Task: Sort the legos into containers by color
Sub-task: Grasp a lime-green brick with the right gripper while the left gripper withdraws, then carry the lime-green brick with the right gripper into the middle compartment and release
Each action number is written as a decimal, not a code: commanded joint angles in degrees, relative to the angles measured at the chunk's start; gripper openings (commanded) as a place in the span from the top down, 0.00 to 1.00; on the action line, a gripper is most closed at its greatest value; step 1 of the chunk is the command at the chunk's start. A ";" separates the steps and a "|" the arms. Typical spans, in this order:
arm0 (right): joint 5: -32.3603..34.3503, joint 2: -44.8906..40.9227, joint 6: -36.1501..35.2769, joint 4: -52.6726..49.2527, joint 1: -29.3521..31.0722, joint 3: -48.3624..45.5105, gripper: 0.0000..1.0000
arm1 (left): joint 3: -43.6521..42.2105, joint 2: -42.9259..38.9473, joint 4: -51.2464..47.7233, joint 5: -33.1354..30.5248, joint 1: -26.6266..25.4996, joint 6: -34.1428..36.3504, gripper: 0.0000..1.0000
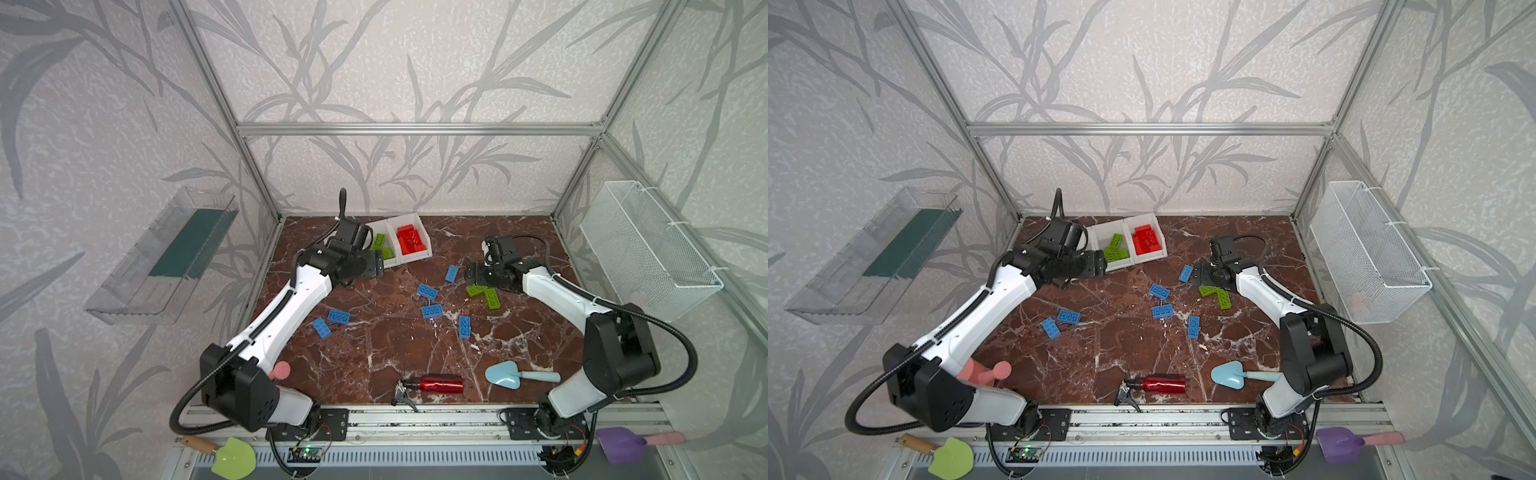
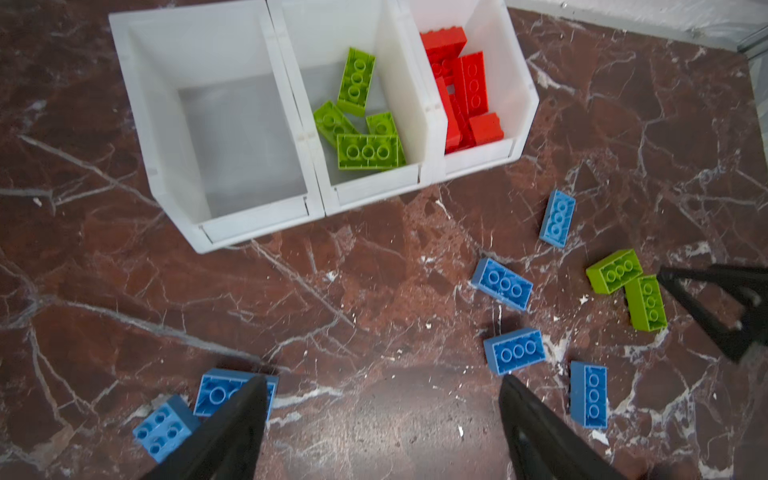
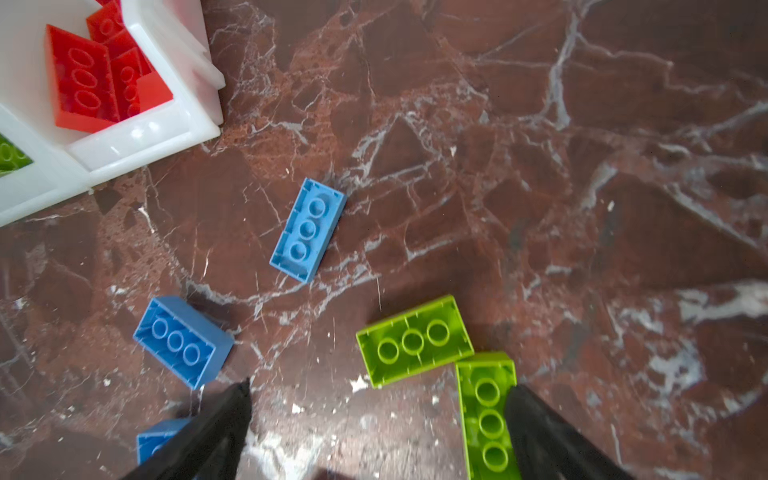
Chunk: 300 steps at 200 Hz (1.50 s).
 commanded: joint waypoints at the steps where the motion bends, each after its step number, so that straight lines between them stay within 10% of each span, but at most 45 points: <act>1: 0.81 6.91 -5.29 -8.15 -0.27 6.44 0.04 | -4.19 -6.77 -0.38 1.77 -0.22 -0.12 0.13; 100: 1.46 17.66 -8.46 -13.95 -0.27 12.90 0.05 | -18.31 -19.47 2.67 1.71 -0.22 0.08 0.13; 222: 2.28 18.00 -9.15 -17.71 1.67 15.97 0.44 | -17.85 -19.31 2.70 -1.25 -0.13 -0.52 0.13; 300: -9.44 19.98 -7.10 -18.38 10.69 32.95 0.46 | -21.19 -28.14 1.94 -9.44 0.15 -3.44 0.07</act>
